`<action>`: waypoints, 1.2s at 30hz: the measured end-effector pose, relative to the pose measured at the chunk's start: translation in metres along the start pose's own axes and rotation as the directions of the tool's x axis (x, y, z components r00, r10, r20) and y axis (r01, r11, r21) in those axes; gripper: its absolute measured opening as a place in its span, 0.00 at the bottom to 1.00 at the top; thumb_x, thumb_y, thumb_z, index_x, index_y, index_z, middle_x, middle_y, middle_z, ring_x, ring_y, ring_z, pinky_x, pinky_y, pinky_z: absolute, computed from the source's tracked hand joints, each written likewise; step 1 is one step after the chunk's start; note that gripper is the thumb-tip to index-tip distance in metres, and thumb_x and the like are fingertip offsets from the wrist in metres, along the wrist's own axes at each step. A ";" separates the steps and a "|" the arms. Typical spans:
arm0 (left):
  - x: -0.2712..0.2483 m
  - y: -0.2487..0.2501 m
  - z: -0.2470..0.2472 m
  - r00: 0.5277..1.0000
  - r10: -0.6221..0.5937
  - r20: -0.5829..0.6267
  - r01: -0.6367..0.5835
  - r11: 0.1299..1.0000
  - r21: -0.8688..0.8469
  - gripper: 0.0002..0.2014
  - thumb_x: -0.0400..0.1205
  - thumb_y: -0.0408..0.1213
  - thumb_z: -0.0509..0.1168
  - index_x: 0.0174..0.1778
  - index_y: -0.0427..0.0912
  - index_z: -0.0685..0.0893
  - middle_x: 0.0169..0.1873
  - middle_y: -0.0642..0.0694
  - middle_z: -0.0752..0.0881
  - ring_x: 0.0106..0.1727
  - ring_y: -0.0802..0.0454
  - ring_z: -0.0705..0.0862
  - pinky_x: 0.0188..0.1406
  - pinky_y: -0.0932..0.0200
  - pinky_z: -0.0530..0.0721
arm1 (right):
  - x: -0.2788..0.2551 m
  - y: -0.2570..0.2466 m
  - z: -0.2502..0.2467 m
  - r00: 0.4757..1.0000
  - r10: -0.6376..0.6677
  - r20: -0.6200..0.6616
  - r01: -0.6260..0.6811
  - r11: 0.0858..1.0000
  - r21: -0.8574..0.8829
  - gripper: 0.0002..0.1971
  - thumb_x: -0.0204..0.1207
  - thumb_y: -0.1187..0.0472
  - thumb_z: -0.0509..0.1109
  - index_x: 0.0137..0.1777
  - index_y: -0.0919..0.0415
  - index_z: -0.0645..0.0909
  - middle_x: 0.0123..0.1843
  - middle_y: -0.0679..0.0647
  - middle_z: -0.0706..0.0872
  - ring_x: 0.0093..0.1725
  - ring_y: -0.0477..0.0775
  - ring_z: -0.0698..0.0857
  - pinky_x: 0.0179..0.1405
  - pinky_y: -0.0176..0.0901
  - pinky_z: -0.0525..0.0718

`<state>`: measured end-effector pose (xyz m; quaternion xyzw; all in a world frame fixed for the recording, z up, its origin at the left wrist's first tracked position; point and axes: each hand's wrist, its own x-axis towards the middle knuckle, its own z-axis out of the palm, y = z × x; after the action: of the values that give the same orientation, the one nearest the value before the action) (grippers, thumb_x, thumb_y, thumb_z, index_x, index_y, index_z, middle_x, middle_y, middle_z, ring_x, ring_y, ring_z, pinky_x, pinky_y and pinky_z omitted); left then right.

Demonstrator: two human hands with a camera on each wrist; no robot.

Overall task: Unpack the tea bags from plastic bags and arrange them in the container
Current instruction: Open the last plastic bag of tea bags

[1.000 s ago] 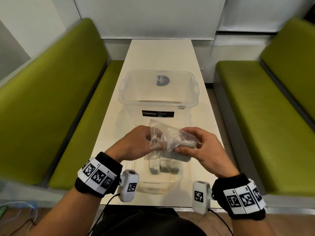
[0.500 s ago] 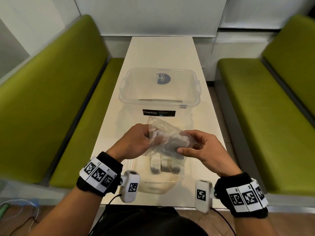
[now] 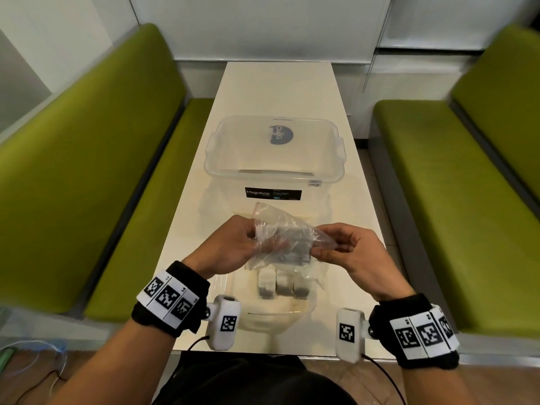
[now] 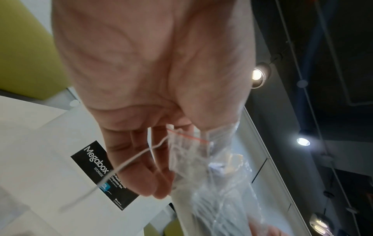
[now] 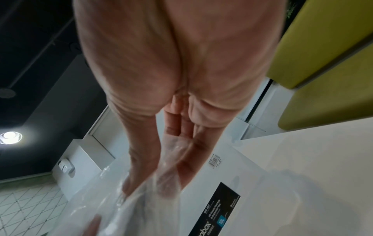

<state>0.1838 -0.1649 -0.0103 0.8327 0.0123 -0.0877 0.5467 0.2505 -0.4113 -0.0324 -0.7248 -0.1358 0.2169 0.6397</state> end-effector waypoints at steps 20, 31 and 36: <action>-0.012 -0.019 -0.030 0.935 -0.238 -0.264 0.137 0.927 -0.350 0.15 0.84 0.43 0.71 0.52 0.33 0.91 0.46 0.39 0.95 0.44 0.42 0.94 0.43 0.52 0.94 | 0.007 0.064 -0.053 0.919 0.109 -0.378 -0.148 0.986 -0.078 0.03 0.82 0.60 0.75 0.49 0.56 0.91 0.40 0.57 0.91 0.43 0.53 0.86 0.50 0.49 0.82; -0.020 -0.028 -0.029 0.932 -0.265 -0.246 0.173 0.925 -0.339 0.15 0.84 0.44 0.71 0.52 0.33 0.91 0.46 0.40 0.95 0.44 0.43 0.94 0.43 0.54 0.94 | 0.018 0.147 -0.052 0.856 0.253 -0.451 -0.383 0.896 -0.225 0.07 0.84 0.52 0.72 0.49 0.54 0.88 0.42 0.49 0.94 0.54 0.59 0.90 0.61 0.55 0.84; -0.020 -0.027 -0.025 0.941 -0.257 -0.221 0.185 0.935 -0.302 0.15 0.84 0.45 0.71 0.51 0.34 0.92 0.45 0.40 0.95 0.42 0.46 0.93 0.43 0.54 0.93 | 0.018 0.140 -0.050 0.869 0.343 -0.355 -0.467 0.807 -0.362 0.21 0.84 0.45 0.70 0.66 0.59 0.87 0.65 0.55 0.90 0.69 0.60 0.85 0.71 0.53 0.79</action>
<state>0.1643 -0.1299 -0.0221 0.7455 0.1894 -0.0379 0.6379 0.2798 -0.4667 -0.1682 -0.8841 0.0676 0.2117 0.4111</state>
